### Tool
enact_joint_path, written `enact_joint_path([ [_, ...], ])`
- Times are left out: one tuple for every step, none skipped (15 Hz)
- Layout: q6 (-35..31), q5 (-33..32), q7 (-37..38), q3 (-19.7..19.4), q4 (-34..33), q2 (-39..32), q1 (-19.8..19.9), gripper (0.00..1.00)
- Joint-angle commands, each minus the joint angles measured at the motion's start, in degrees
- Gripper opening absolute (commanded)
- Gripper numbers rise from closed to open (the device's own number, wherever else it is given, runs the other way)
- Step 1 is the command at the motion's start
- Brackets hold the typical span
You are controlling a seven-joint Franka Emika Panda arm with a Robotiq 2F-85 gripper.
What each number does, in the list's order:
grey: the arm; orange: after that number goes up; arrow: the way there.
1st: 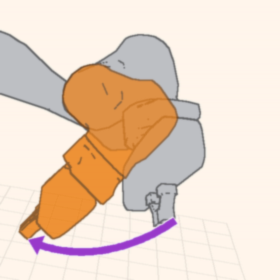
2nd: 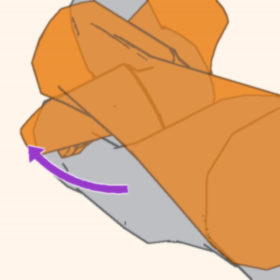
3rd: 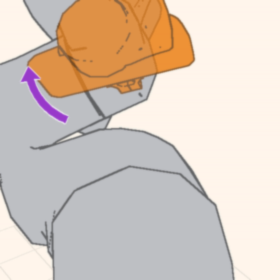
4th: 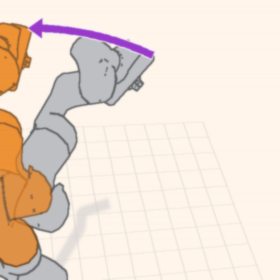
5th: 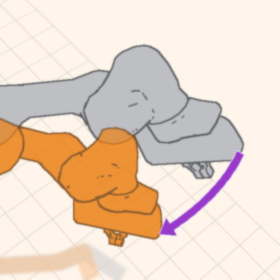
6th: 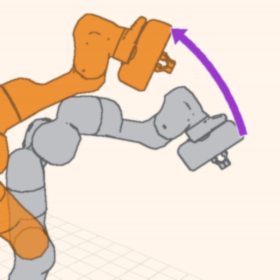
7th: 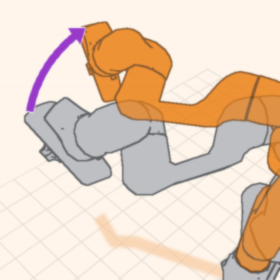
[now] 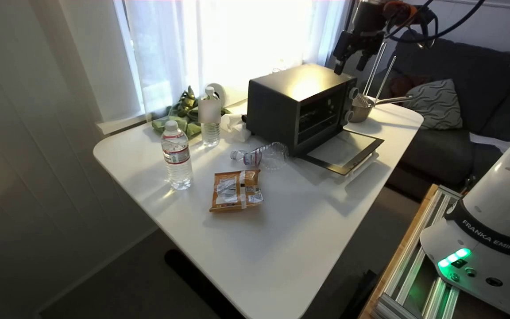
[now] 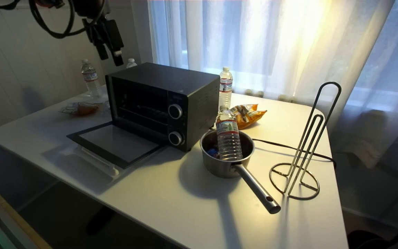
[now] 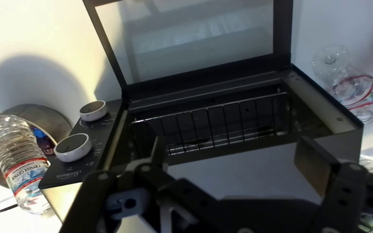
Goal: Open the toaster oven door
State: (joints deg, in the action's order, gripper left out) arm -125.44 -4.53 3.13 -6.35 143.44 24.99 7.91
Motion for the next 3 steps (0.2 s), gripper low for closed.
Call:
enact_joint_path([
  [0.1,0.1,-0.1,0.3,-0.1,0.0,0.2,1.00],
  [0.1,0.1,-0.1,0.4,-0.1,0.0,0.2,1.00],
  [0.1,0.1,-0.1,0.4,-0.1,0.0,0.2,1.00],
])
